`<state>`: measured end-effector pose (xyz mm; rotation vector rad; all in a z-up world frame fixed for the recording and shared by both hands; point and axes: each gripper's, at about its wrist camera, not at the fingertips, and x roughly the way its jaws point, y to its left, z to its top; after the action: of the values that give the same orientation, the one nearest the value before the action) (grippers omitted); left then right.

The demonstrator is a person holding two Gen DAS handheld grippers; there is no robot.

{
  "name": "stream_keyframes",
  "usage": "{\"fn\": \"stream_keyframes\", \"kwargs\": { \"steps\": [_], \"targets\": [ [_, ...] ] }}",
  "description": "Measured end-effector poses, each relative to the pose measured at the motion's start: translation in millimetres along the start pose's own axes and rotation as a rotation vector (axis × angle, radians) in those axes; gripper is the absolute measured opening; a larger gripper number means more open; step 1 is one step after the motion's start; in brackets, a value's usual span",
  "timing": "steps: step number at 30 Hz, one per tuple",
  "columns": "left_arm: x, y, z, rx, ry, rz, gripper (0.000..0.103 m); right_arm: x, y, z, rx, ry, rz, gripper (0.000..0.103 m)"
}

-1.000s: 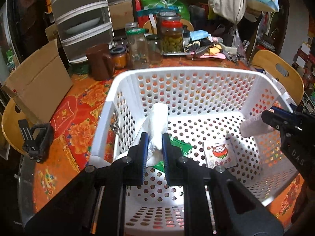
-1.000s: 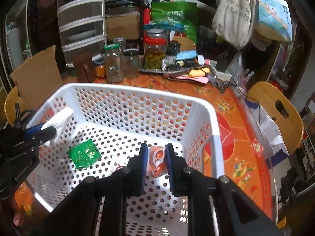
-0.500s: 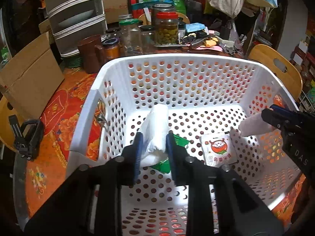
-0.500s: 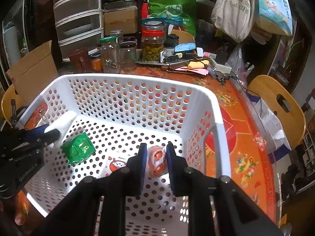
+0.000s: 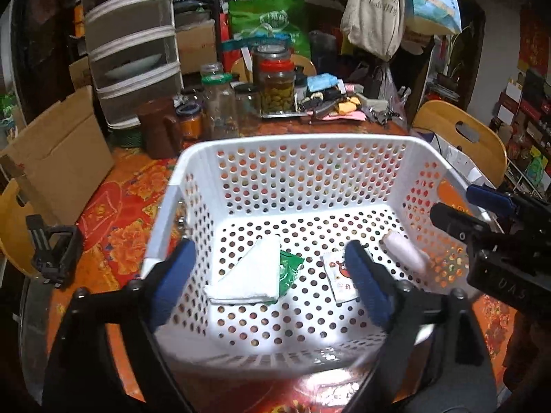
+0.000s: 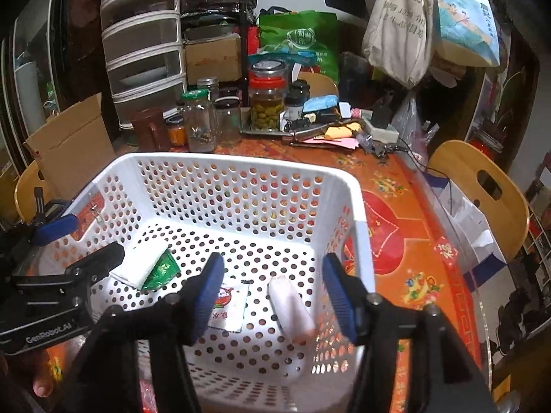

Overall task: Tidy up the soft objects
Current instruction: 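Open both tools to drop the towels into the basket, then move both tools back to the items left on the table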

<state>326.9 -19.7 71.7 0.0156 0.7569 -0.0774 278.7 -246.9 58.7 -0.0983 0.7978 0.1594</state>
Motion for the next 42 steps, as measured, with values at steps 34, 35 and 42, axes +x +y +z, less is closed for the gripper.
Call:
{"fn": "stream_keyframes", "kwargs": {
  "steps": [34,35,42],
  "targets": [
    [-145,24,-162,-0.077,-0.027,-0.009,0.103,-101,3,-129,0.035,-0.044,0.025,0.081],
    [-142,22,-170,-0.078,-0.015,-0.019,0.103,-99,3,-136,0.036,-0.034,0.032,0.081],
    [-113,-1,-208,-0.07,0.077,-0.076,0.103,-79,14,-179,0.03,0.048,0.079,0.081]
  ]
}}
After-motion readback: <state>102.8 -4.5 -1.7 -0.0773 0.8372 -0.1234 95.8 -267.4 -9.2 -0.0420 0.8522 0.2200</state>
